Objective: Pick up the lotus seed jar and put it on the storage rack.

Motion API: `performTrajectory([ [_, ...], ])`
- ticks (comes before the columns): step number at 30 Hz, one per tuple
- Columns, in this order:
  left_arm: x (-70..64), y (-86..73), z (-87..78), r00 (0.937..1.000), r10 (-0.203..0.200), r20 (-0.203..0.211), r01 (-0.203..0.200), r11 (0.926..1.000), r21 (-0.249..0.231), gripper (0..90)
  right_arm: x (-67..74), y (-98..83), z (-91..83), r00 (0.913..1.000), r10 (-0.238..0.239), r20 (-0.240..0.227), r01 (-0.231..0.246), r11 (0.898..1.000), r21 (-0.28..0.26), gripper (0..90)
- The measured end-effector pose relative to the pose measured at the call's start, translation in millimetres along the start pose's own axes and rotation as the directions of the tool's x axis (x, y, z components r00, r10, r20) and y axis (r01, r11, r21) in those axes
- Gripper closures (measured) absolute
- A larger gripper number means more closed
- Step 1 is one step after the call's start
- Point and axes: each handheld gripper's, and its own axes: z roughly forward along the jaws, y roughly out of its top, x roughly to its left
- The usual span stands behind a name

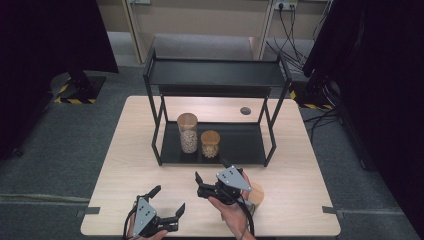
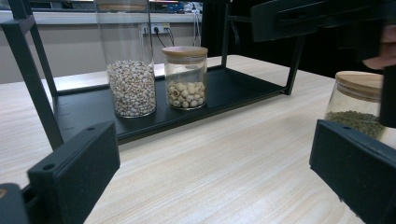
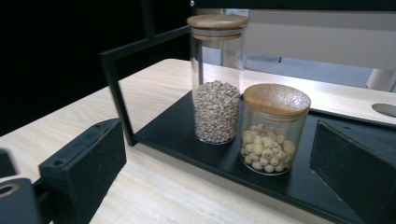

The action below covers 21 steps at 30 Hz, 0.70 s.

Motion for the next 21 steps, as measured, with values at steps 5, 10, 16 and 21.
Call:
performTrajectory([
  [5, -0.2, 0.0, 0.1, 1.0, 0.001, -0.001, -0.001, 1.0, 0.001, 1.1, -0.6, -4.9, -10.0, 0.9998, -0.003, -0.02, 0.002, 1.0, -0.005, 4.0],
  [10, -0.2, -0.1, 0.3, 1.0, 0.002, -0.001, -0.002, 1.0, 0.002, 1.1, -2.8, -10.2, -17.9, 0.9995, 0.005, -0.031, -0.005, 1.0, -0.002, 4.1],
  [16, 0.0, -0.1, 0.4, 1.0, 0.001, -0.003, -0.001, 1.0, 0.003, 1.1, -3.3, -16.0, -25.8, 0.9983, 0.018, -0.056, -0.018, 1.0, -0.004, 4.1],
  [21, -0.1, -0.1, 0.7, 1.0, 0.002, -0.004, -0.002, 1.0, 0.004, 1.1, -1.9, -20.7, -31.5, 0.9968, 0.018, -0.077, -0.019, 1.0, -0.004, 4.1],
])
